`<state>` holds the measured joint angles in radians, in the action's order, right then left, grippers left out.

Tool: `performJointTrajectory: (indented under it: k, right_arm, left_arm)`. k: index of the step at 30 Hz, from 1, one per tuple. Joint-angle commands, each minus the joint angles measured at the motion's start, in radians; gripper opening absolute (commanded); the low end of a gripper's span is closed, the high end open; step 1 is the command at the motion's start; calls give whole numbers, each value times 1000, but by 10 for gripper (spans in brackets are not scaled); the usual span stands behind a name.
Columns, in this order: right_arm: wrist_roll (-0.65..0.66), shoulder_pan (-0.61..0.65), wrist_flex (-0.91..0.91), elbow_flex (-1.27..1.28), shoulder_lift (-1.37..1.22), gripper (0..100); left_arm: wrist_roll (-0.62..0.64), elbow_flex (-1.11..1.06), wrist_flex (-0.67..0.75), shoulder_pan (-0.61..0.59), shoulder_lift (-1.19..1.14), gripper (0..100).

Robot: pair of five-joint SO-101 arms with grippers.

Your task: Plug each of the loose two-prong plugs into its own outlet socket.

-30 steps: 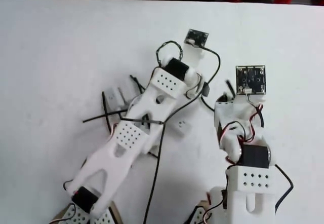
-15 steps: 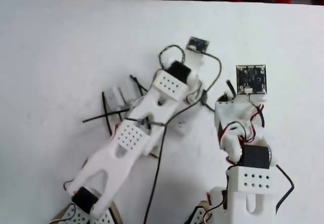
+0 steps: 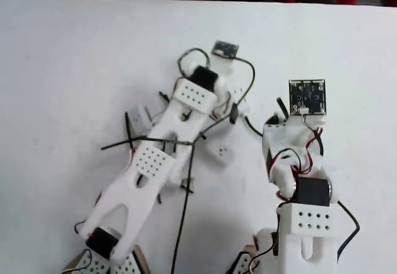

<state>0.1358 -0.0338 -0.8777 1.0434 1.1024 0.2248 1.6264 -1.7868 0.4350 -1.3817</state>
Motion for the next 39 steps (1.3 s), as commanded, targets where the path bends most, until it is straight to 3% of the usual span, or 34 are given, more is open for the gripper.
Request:
performJointTrajectory:
  k: [1,4,8,13,23,28,39]
  right_arm:
    - [-6,-4,12,-48,7,18]
    - [-6,-4,12,-48,7,18]
    - [-6,-4,13,-48,7,18]
    - [-6,-4,16,-48,7,18]
    - [-6,-4,18,-48,5,18]
    - [-6,-4,18,-46,4,18]
    - [-6,-5,18,-46,5,18]
  left_arm:
    - [-261,23,-5,-56,171,225]
    - [-413,21,-6,-71,220,168]
    - [-493,-77,-6,-82,302,197]
    - [-651,-394,-5,-77,510,230]
    - [-1129,-1045,54,-74,926,233]
    - [-1154,-1198,183,-65,937,234]
    - [-1134,-1221,160,96,941,229]
